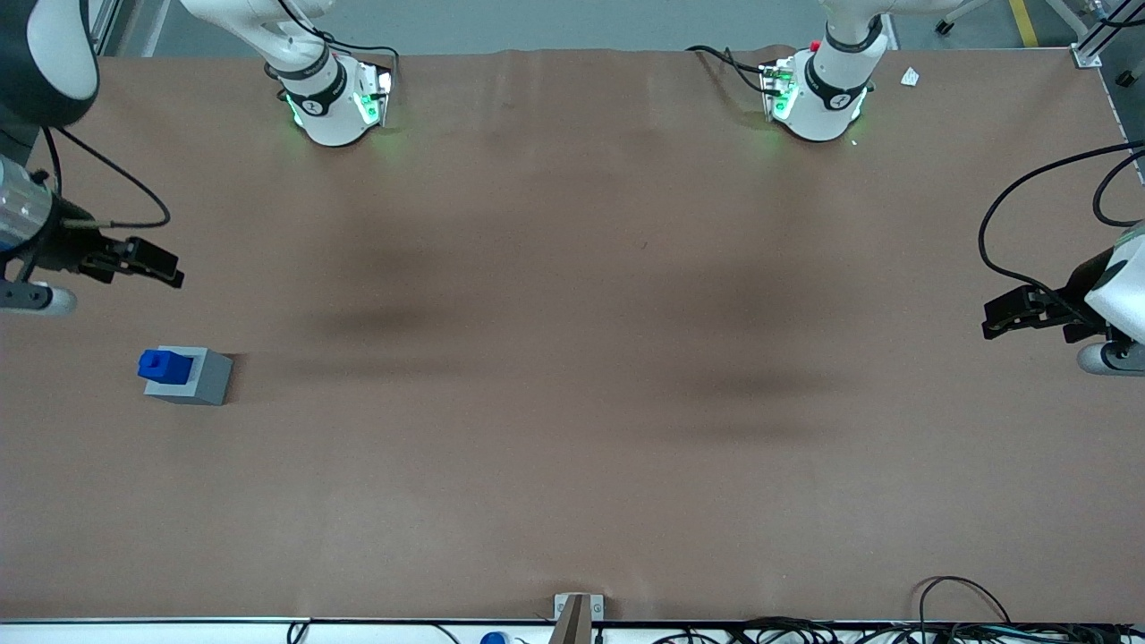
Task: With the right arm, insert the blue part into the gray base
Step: 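Open the right gripper and raise it away from the base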
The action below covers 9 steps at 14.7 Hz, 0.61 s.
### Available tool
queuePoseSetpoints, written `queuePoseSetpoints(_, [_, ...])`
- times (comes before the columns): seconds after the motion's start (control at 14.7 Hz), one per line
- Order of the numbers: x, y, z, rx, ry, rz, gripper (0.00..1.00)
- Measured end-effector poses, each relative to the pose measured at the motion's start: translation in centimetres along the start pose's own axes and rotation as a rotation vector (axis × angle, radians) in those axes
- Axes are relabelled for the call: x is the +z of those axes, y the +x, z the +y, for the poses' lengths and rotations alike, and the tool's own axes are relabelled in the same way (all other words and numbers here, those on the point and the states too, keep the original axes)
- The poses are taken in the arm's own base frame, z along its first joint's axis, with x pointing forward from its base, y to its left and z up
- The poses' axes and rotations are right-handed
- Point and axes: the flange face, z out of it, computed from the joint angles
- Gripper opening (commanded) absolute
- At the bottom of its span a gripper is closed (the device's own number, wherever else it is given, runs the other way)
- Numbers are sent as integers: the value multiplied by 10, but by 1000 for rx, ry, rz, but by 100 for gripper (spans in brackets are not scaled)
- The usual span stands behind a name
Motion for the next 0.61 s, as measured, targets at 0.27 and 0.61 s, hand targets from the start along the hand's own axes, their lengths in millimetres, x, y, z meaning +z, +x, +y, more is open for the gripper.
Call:
queuePoseSetpoints(0.27, [-38,-44,3,-2,13,31,100])
queuePoseSetpoints(0.61, [-56,-70,9,1,23,64,100])
